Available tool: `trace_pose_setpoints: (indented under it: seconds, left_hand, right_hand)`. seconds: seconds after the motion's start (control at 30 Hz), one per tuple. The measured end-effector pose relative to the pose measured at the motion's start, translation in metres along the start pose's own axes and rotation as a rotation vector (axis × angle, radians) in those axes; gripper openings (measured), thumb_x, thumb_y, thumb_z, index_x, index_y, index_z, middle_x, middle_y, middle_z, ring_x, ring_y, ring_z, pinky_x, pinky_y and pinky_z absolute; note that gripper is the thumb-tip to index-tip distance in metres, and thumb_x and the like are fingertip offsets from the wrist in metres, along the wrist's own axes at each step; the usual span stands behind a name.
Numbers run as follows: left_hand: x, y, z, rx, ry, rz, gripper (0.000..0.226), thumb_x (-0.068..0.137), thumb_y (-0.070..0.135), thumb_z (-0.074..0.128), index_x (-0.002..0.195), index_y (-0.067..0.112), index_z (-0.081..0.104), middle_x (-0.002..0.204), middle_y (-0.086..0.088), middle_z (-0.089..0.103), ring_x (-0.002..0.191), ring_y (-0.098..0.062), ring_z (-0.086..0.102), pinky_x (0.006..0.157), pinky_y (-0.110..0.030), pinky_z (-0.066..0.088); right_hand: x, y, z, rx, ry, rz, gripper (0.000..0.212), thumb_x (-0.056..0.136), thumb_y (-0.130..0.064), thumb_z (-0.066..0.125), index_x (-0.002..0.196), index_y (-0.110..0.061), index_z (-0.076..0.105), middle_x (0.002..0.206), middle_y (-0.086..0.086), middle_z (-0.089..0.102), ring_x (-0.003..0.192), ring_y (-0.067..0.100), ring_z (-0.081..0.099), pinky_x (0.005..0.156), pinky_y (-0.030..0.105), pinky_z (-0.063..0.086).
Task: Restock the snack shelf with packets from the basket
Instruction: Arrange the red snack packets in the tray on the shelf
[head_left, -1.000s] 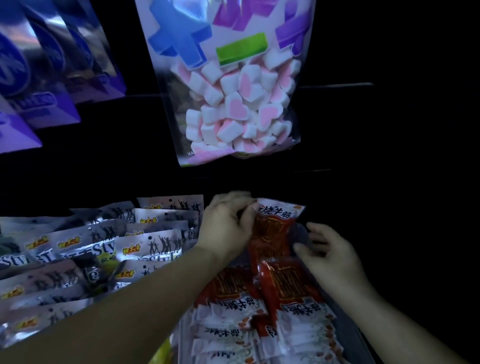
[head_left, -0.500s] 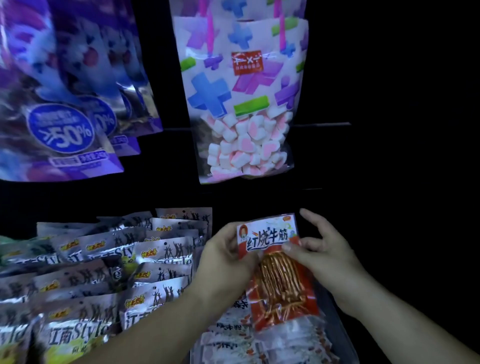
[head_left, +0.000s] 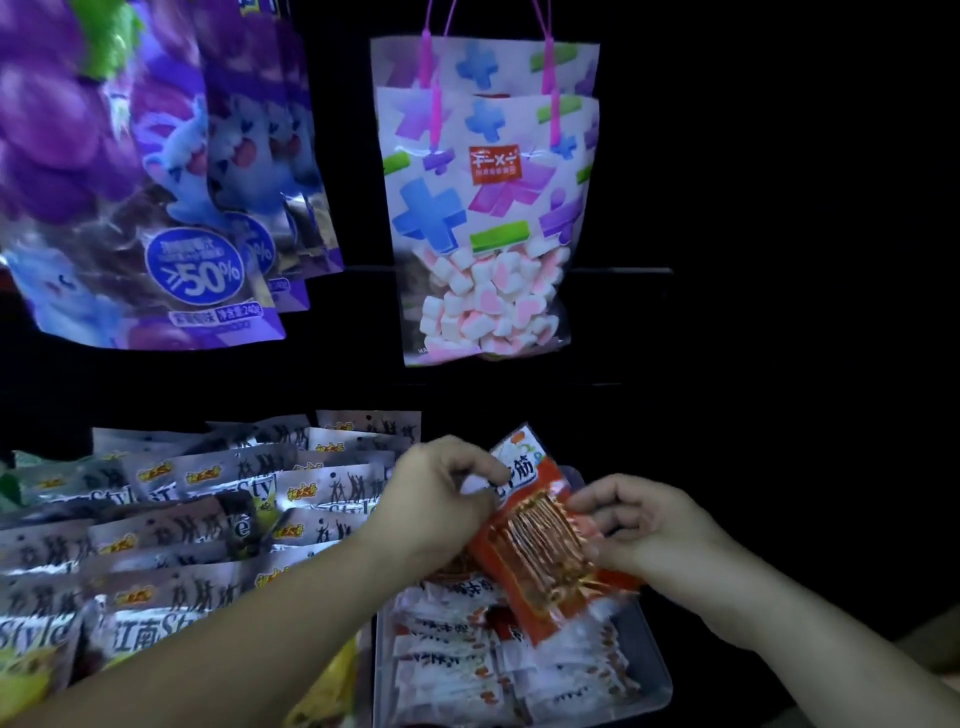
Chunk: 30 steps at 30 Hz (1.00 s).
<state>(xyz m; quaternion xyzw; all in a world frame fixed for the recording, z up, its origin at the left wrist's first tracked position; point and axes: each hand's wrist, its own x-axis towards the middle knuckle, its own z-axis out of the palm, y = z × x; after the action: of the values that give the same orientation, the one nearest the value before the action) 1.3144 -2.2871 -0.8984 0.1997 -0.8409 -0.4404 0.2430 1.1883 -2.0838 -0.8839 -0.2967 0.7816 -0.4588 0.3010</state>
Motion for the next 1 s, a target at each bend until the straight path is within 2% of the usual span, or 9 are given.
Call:
trace_pose_setpoints:
  seconds: [0.17, 0.23, 0.33, 0.4, 0.47, 0.63, 0.77, 0.9, 1.0]
  left_hand:
    - [-0.001, 0.016, -0.018, 0.235, -0.040, -0.053, 0.044, 0.087, 0.022, 0.081, 0.127, 0.032, 0.064, 0.145, 0.008, 0.045, 0.131, -0.011, 0.048, 0.111, -0.033, 0.043]
    - [-0.005, 0.030, -0.021, 0.275, 0.002, -0.063, 0.042, 0.085, 0.028, 0.081, 0.121, 0.039, 0.062, 0.149, 0.006, 0.038, 0.140, -0.017, 0.040, 0.112, -0.036, 0.042]
    - [-0.019, 0.056, -0.015, 0.024, 0.041, -0.162, 0.049, 0.080, 0.028, 0.086, 0.113, 0.044, 0.054, 0.133, 0.011, 0.045, 0.115, -0.008, 0.057, 0.079, -0.016, 0.051]
    - [-0.027, 0.064, -0.007, -0.195, 0.066, -0.301, 0.058, 0.078, 0.025, 0.088, 0.116, 0.046, 0.048, 0.128, 0.003, 0.055, 0.099, -0.014, 0.066, 0.070, -0.025, 0.057]
    - [-0.039, 0.070, 0.000, -0.370, 0.049, -0.366, 0.047, 0.082, 0.013, 0.084, 0.110, 0.036, 0.054, 0.109, -0.009, 0.069, 0.084, -0.025, 0.073, 0.071, -0.038, 0.060]
    - [-0.058, 0.081, 0.004, -0.507, -0.058, -0.382, 0.034, 0.087, -0.008, 0.073, 0.109, 0.018, 0.069, 0.090, -0.005, 0.079, 0.076, -0.015, 0.074, 0.065, -0.021, 0.055]
    - [-0.062, 0.078, -0.001, -0.530, -0.111, -0.401, 0.046, 0.088, -0.005, 0.074, 0.123, 0.021, 0.062, 0.094, -0.005, 0.080, 0.081, -0.019, 0.076, 0.073, -0.029, 0.059]
    - [-0.063, 0.074, 0.001, -0.483, -0.166, -0.379, 0.052, 0.088, -0.004, 0.074, 0.128, 0.024, 0.057, 0.100, -0.003, 0.080, 0.083, -0.027, 0.076, 0.081, -0.039, 0.063]
    - [-0.064, 0.069, 0.002, -0.421, -0.159, -0.336, 0.055, 0.089, 0.001, 0.075, 0.128, 0.035, 0.057, 0.100, -0.001, 0.078, 0.081, -0.023, 0.075, 0.071, -0.034, 0.061]
  right_hand:
    - [-0.009, -0.002, 0.003, 0.094, 0.117, 0.029, 0.040, 0.098, 0.013, 0.051, 0.109, -0.018, 0.075, 0.088, 0.009, 0.075, 0.082, 0.022, 0.074, 0.069, 0.034, 0.059]
    - [-0.009, -0.003, 0.003, 0.176, 0.188, 0.022, 0.042, 0.101, 0.010, 0.047, 0.109, -0.020, 0.076, 0.091, 0.007, 0.076, 0.081, 0.021, 0.074, 0.065, 0.036, 0.059]
    - [-0.008, -0.008, 0.001, 0.305, 0.275, 0.011, 0.042, 0.103, 0.008, 0.047, 0.114, -0.022, 0.074, 0.098, 0.007, 0.074, 0.087, 0.020, 0.074, 0.066, 0.033, 0.060]
    - [-0.007, -0.013, 0.000, 0.412, 0.329, 0.007, 0.043, 0.103, 0.010, 0.046, 0.117, -0.021, 0.072, 0.102, 0.012, 0.072, 0.091, 0.024, 0.074, 0.065, 0.033, 0.061]
    - [-0.007, -0.019, 0.001, 0.498, 0.349, 0.006, 0.044, 0.102, 0.012, 0.045, 0.119, -0.020, 0.070, 0.104, 0.012, 0.072, 0.094, 0.027, 0.075, 0.067, 0.036, 0.062]
    - [-0.015, -0.026, 0.006, 0.560, 0.212, 0.001, 0.043, 0.100, 0.013, 0.047, 0.123, -0.018, 0.069, 0.110, 0.009, 0.075, 0.096, 0.028, 0.076, 0.065, 0.039, 0.063]
    - [-0.023, -0.024, 0.004, 0.593, 0.091, -0.024, 0.052, 0.092, 0.016, 0.059, 0.130, -0.018, 0.065, 0.117, 0.008, 0.074, 0.103, 0.029, 0.074, 0.083, 0.047, 0.063]
    - [-0.027, -0.021, 0.004, 0.449, 0.057, -0.045, 0.062, 0.088, 0.021, 0.062, 0.130, -0.024, 0.064, 0.122, 0.007, 0.069, 0.099, 0.027, 0.076, 0.082, 0.046, 0.064]
    - [-0.029, -0.022, 0.009, 0.330, 0.045, -0.066, 0.063, 0.087, 0.022, 0.063, 0.130, -0.025, 0.066, 0.119, 0.003, 0.067, 0.090, 0.024, 0.077, 0.072, 0.039, 0.064]
